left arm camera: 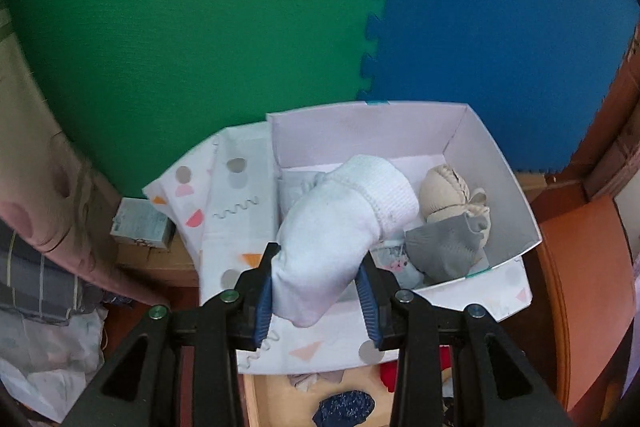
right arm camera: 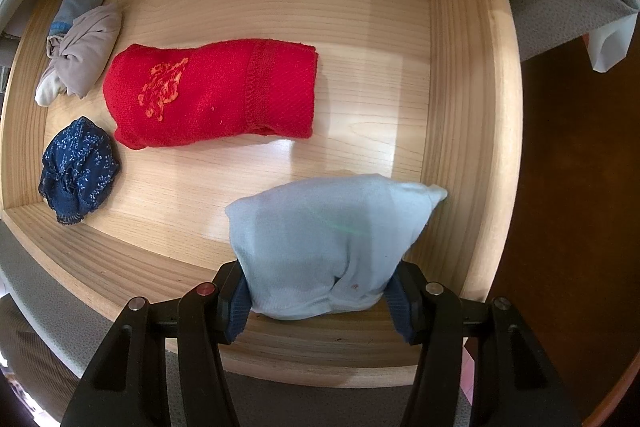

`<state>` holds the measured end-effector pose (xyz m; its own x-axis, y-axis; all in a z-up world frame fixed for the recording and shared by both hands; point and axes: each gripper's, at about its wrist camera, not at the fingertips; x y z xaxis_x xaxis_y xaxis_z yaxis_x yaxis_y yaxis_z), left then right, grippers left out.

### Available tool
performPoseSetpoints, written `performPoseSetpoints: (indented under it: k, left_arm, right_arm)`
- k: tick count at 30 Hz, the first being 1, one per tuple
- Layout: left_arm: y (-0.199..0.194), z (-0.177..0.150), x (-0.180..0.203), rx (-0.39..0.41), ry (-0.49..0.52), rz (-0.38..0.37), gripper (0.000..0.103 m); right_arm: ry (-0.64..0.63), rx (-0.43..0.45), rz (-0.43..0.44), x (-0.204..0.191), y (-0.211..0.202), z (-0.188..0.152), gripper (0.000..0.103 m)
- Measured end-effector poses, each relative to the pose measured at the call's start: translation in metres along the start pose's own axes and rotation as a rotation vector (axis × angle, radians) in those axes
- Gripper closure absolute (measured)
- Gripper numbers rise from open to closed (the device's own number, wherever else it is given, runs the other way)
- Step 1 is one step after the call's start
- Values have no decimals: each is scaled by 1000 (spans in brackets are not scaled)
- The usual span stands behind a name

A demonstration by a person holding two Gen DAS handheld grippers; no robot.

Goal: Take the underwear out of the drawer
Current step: 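Lift the white sock into the white box and open the left gripper, then move the empty left gripper back over the drawer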

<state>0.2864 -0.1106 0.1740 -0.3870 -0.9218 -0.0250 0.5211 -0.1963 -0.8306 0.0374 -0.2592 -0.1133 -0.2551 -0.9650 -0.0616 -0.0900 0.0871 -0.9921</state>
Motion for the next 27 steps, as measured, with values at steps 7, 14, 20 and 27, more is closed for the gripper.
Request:
performPoseSetpoints:
  k: [7,14,20,27]
  left_arm:
    - [43,-4,15,-60,21,30,66]
    - [61,-13,13,-95,13,46,62]
    - [62,-13,8,-122,-1,39,59]
    - [35,-14,3,-81,1,18,55]
  right_arm:
    - [-2,-1,0,-1,1,1,49]
    - [1,0,1,-3,2,1,49]
    - [-1,-2,-2,-4,2,1,49]
    - [0,-6,-10,-6,3,2,49]
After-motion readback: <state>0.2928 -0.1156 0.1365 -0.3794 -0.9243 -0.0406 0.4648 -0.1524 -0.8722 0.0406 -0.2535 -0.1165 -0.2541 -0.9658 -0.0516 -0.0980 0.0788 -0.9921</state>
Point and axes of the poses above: each gripper's, at about its wrist camera, not at the fingertips, and y roughly the way its jaws point, x to its right, z to its top, and after that the axes turned 1 degree about x, right-handed
